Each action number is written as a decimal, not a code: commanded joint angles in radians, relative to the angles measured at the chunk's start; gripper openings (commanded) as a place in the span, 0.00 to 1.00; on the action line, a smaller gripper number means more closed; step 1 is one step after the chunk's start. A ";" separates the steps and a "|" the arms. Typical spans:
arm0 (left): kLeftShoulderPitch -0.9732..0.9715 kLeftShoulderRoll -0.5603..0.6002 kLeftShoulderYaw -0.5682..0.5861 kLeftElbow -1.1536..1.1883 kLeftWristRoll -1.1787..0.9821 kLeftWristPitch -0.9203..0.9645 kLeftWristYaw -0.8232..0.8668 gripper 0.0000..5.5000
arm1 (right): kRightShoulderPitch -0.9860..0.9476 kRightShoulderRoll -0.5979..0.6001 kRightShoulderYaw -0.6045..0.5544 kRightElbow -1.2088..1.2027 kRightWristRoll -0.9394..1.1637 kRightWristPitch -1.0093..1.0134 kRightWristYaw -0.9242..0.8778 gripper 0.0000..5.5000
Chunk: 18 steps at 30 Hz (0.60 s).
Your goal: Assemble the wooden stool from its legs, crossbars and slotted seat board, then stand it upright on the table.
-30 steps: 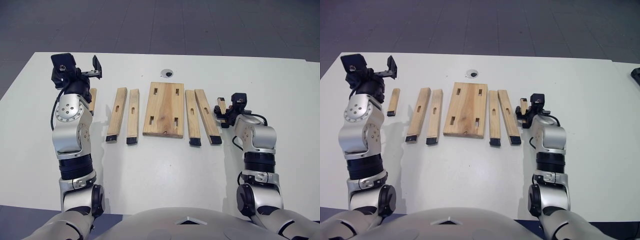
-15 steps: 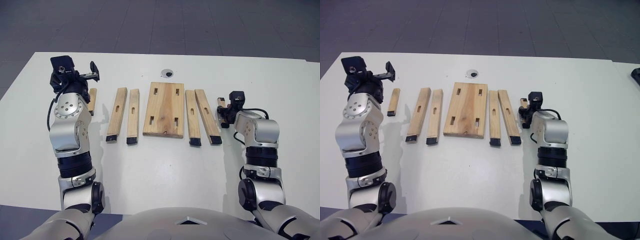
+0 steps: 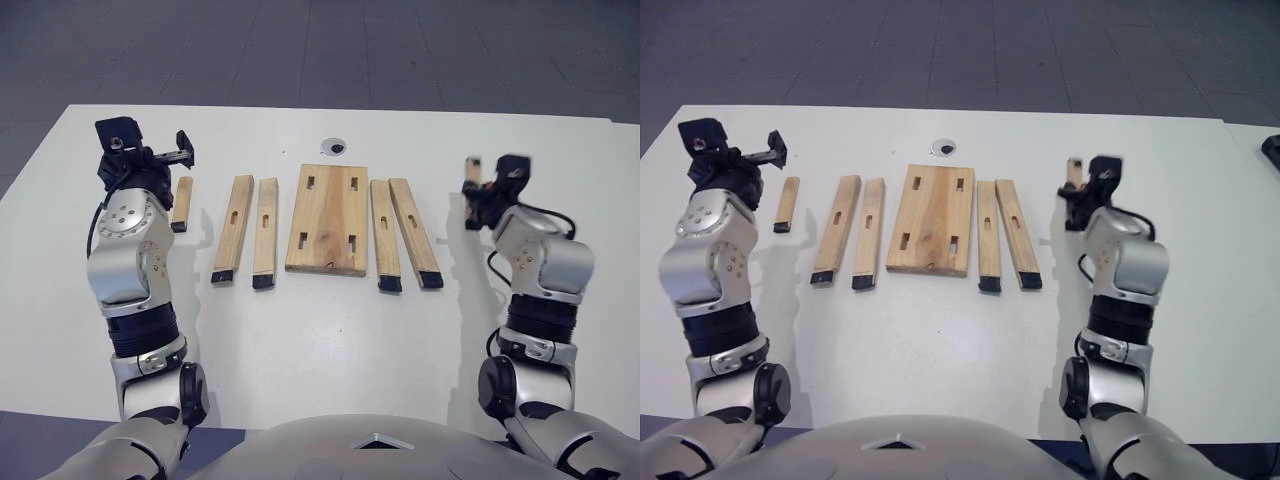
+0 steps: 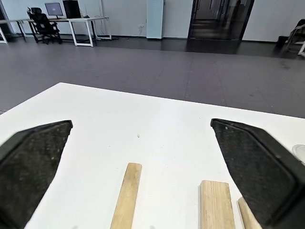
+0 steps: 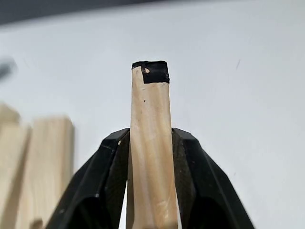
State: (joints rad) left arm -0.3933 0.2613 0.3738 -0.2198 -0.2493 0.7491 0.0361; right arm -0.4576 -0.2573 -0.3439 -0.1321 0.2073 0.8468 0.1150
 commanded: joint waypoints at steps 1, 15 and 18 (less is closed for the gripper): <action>-0.099 0.025 0.081 -0.109 -0.256 0.059 -0.162 0.98 | -0.108 -0.025 0.053 -0.205 0.091 -0.180 0.126 0.23; -0.320 -0.056 -0.114 -0.230 -0.814 0.168 -0.247 0.98 | -0.136 0.112 0.442 -0.185 -0.023 -0.584 0.228 0.23; -0.343 -0.089 -0.127 -0.163 -0.812 0.148 -0.193 0.98 | -0.105 0.112 0.466 -0.205 -0.030 -0.601 0.238 0.23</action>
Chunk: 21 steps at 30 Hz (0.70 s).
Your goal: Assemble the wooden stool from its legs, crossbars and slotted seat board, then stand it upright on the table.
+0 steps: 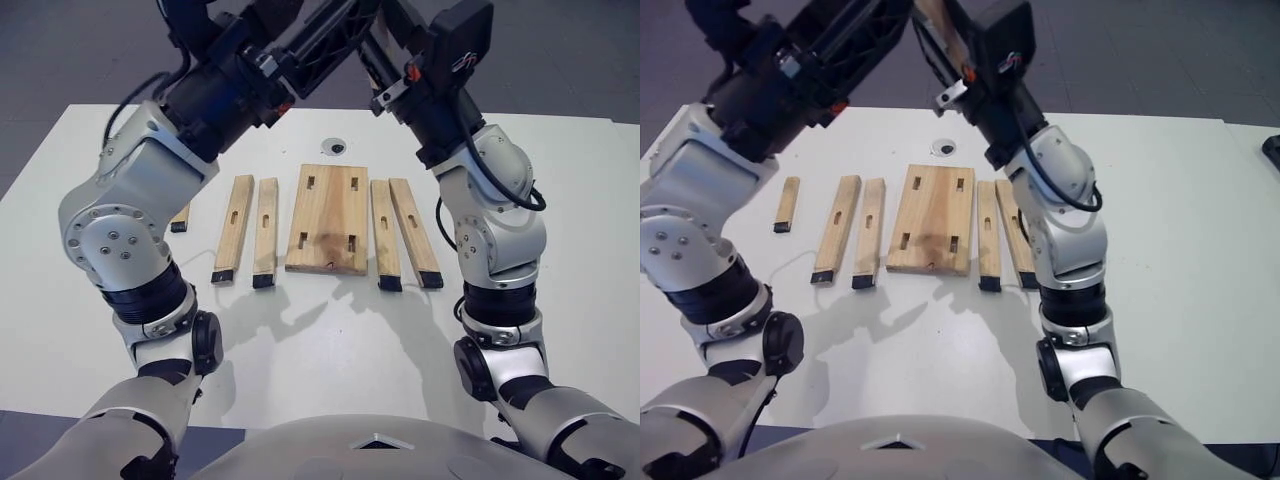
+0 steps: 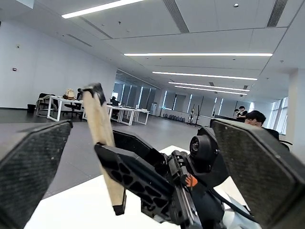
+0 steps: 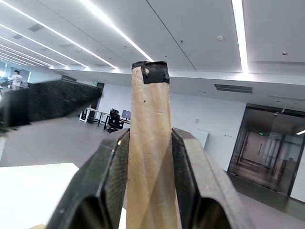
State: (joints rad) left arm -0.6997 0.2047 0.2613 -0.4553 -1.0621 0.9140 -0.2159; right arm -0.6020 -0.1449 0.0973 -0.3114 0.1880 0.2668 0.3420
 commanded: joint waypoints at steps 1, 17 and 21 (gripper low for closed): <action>-0.043 -0.043 -0.017 0.090 0.001 -0.025 0.073 0.98 | 0.047 -0.001 0.030 -0.031 -0.009 -0.024 0.014 0.23; 0.006 -0.053 -0.042 0.158 0.031 -0.093 0.110 0.59 | 0.084 -0.011 0.079 0.000 -0.058 -0.045 0.022 0.23; 0.015 -0.049 -0.053 0.155 0.027 -0.090 0.093 0.49 | 0.087 -0.008 0.082 0.003 -0.065 -0.048 0.019 0.23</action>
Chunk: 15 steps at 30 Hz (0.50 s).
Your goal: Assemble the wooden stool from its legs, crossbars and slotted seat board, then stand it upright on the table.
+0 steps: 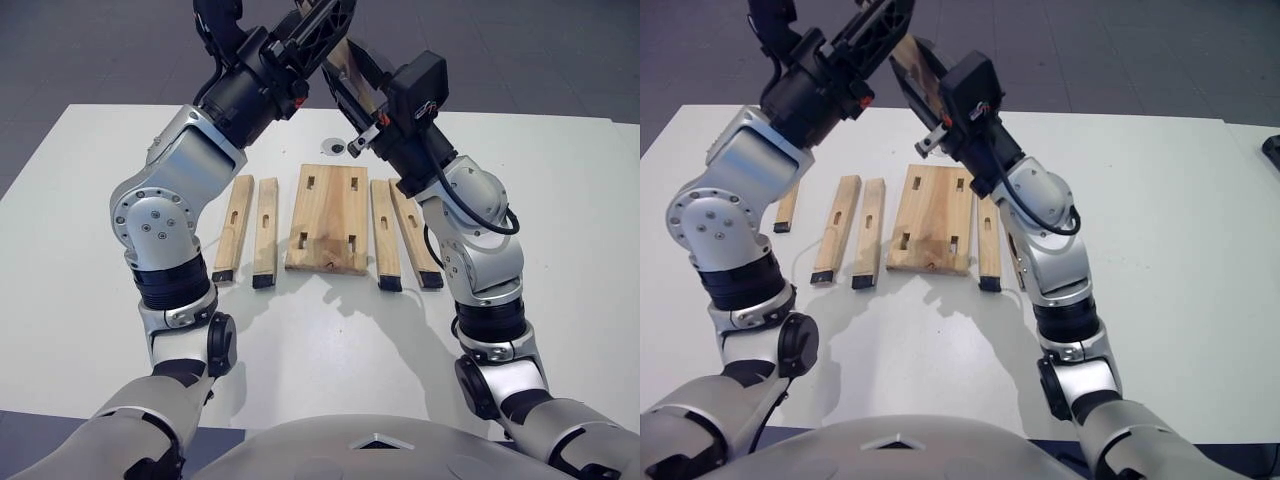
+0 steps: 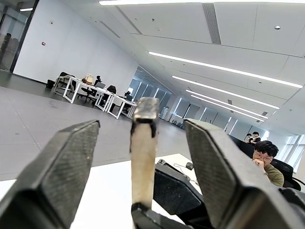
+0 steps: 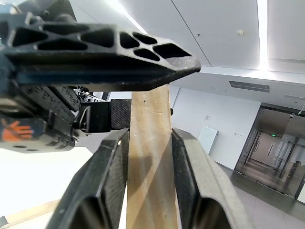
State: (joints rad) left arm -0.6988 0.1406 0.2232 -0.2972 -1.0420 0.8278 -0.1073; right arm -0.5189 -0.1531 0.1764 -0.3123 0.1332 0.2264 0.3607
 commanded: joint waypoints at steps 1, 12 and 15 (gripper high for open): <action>0.017 0.017 -0.018 -0.004 0.008 -0.003 -0.020 0.45 | 0.004 0.001 0.003 0.006 -0.013 -0.008 0.000 0.23; 0.032 0.029 -0.035 -0.006 0.011 -0.022 -0.058 0.12 | 0.011 -0.010 0.028 0.042 -0.073 -0.042 0.005 0.23; 0.033 0.028 -0.037 -0.005 0.013 -0.025 -0.061 0.09 | 0.018 -0.012 0.032 0.049 -0.083 -0.050 0.008 0.23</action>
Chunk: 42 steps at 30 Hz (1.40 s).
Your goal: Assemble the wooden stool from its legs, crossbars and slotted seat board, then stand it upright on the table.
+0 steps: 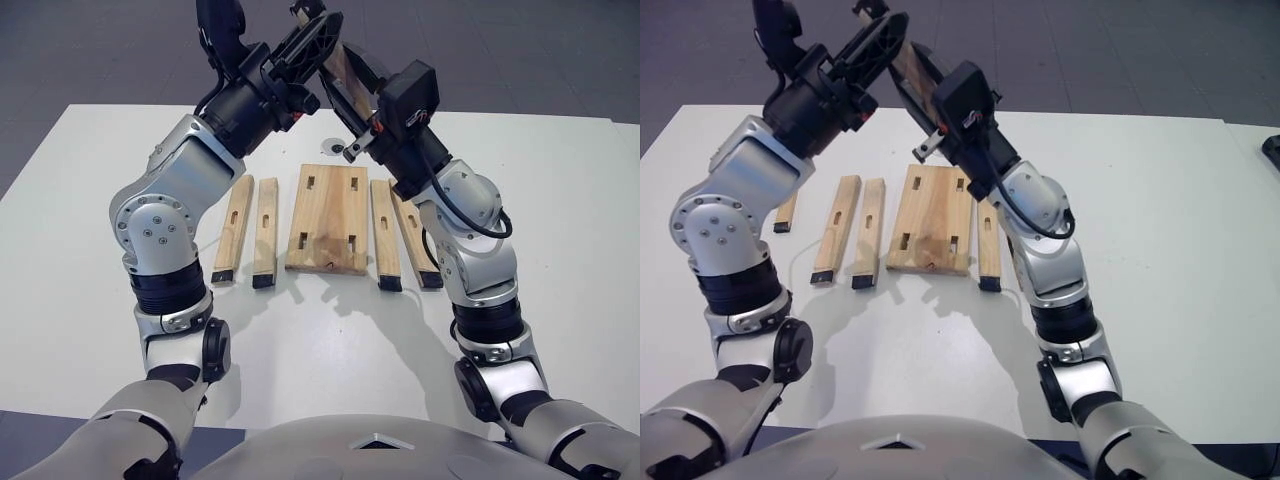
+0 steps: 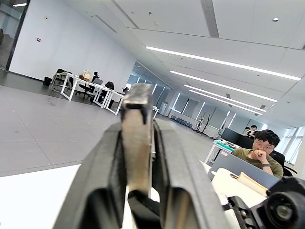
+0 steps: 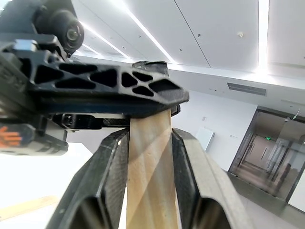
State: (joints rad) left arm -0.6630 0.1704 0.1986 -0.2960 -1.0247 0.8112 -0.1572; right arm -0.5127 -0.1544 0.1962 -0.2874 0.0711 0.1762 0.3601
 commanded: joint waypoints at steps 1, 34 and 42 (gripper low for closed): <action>-0.002 -0.002 -0.013 -0.007 -0.003 -0.009 -0.012 0.09 | 0.014 -0.011 0.012 0.026 -0.022 -0.002 0.007 0.23; 0.515 0.096 -0.028 -0.084 0.652 -0.298 0.108 0.08 | 0.160 -0.004 -0.256 0.000 -0.293 0.343 -0.357 0.98; 0.551 0.045 0.006 -0.047 0.686 -0.379 0.137 0.08 | 0.194 0.098 -0.317 -0.108 -0.210 0.390 -0.420 0.98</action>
State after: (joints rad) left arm -0.1128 0.2236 0.1936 -0.3614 -0.3506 0.4494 -0.0222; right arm -0.3345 -0.0695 -0.1133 -0.3697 -0.1518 0.5478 -0.0489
